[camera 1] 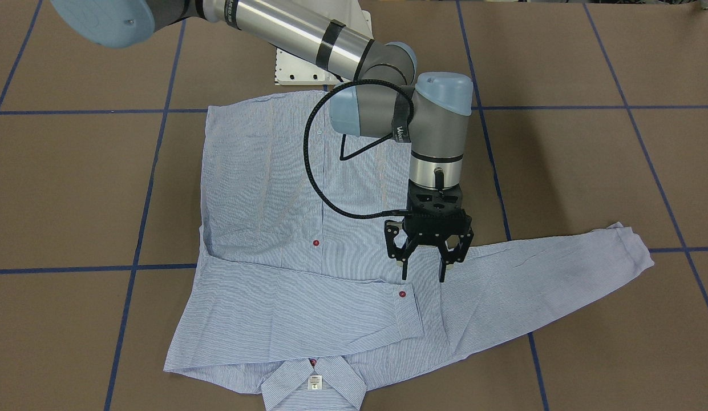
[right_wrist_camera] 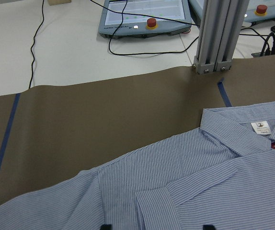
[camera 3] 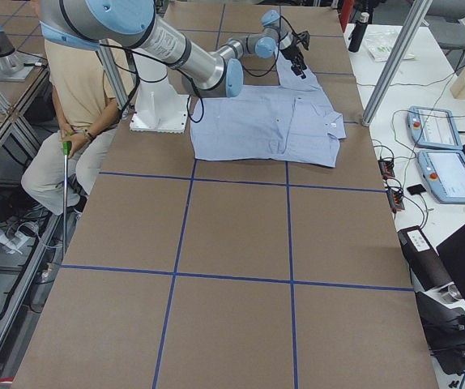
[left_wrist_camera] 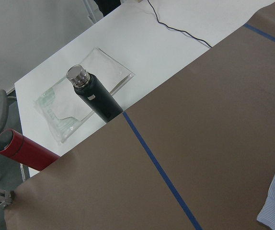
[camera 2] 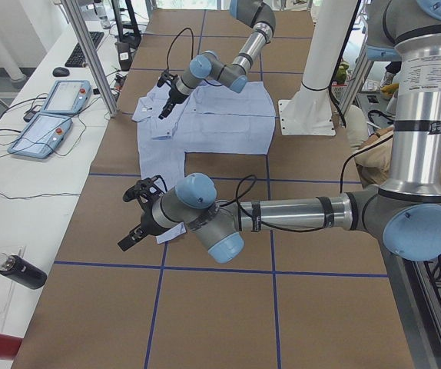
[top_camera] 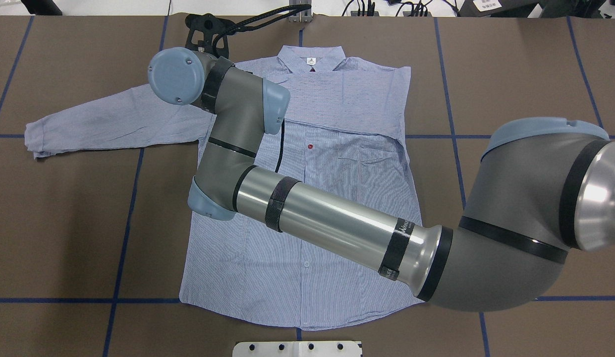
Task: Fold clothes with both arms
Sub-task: 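Lift the sleeve with the right gripper and lay it across the shirt's chest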
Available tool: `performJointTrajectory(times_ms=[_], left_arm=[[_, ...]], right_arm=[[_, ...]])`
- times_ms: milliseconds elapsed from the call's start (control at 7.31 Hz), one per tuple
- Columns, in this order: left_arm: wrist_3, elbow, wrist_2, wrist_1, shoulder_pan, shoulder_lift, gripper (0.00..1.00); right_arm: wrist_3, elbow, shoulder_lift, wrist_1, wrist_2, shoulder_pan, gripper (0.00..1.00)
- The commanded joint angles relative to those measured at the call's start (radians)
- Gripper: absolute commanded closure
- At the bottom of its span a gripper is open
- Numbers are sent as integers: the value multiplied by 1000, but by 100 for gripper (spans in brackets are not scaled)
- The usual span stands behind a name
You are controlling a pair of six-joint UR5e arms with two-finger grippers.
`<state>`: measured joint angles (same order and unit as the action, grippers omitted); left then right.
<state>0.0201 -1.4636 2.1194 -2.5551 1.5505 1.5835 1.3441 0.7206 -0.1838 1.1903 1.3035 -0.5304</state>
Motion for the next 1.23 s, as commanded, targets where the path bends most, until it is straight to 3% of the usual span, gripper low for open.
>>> performJointTrajectory(times_ms=[0, 137, 411, 684, 958, 1095], left_arm=[[-64, 11, 2, -14, -22, 12, 0], [-92, 15, -6, -61, -96, 26, 0], [-406, 70, -62, -211, -256, 32, 0], [-727, 120, -253, -338, -412, 32, 0], [-936, 126, -274, -341, -476, 32, 0], [-1094, 173, -276, -374, -478, 32, 1]], right_arm=[[-73, 148, -49, 142, 166, -78, 0], [-136, 325, -133, 235, 268, -120, 0], [-247, 571, -308, 357, 470, -259, 0], [-493, 908, -602, 463, 612, -401, 0], [-751, 1083, -824, 477, 773, -570, 0], [-835, 1118, -895, 473, 848, -642, 0]])
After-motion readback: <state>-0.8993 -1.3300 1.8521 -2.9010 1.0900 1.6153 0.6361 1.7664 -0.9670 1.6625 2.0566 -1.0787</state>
